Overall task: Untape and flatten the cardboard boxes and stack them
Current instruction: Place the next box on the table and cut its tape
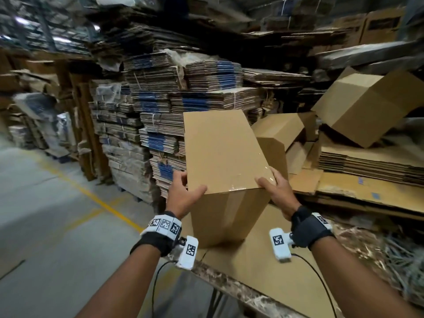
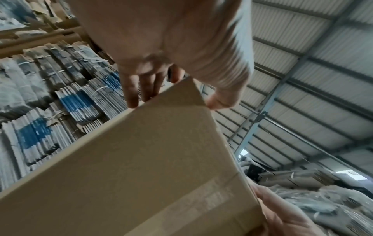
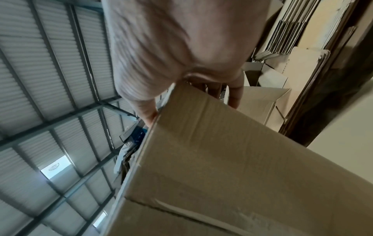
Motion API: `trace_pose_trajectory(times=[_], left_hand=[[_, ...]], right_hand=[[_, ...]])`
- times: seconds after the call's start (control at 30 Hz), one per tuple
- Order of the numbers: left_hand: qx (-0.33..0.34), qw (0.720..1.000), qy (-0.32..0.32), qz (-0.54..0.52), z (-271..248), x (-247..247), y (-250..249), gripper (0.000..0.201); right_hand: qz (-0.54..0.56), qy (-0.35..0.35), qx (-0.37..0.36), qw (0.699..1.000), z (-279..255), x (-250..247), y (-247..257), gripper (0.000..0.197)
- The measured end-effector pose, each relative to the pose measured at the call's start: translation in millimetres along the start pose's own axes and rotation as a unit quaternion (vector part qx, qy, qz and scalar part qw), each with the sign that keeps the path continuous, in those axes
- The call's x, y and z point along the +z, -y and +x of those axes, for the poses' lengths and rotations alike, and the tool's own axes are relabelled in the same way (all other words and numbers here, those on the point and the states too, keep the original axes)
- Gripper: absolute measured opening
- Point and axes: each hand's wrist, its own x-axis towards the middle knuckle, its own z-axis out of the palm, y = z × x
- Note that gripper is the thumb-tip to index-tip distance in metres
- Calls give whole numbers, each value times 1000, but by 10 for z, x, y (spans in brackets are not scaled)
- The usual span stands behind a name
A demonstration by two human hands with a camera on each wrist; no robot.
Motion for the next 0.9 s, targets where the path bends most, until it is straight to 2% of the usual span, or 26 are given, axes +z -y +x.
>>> trace_pose_trajectory(times=[0.07, 0.13, 0.2, 0.27, 0.37, 0.43, 0.5, 0.63, 0.9], left_hand=[[22, 995, -33, 89, 10, 42, -109, 62], [111, 963, -39, 242, 55, 65, -164, 67], [179, 914, 13, 363, 111, 90, -198, 61], [190, 890, 77, 408, 137, 127, -173, 57], [181, 900, 105, 383, 142, 160, -77, 64], [184, 903, 90, 378, 155, 171, -25, 65], [185, 907, 77, 369, 146, 181, -4, 64], [189, 911, 62, 361, 84, 197, 12, 62], [168, 925, 62, 336, 76, 218, -30, 63]], right_hand=[[-42, 8, -7, 999, 1, -27, 22, 52], [-92, 10, -24, 995, 3, -26, 61, 54], [-203, -29, -57, 977, 31, -11, 77, 61], [-348, -85, -100, 928, 37, 28, 111, 63], [-457, -104, -200, 860, 23, 140, 212, 41], [-476, -61, -236, 845, 54, 223, 243, 35], [-475, -10, -230, 849, 98, 291, 258, 34], [-484, 37, -217, 847, 193, 359, 273, 29], [-462, 69, -186, 864, 188, 351, 353, 25]])
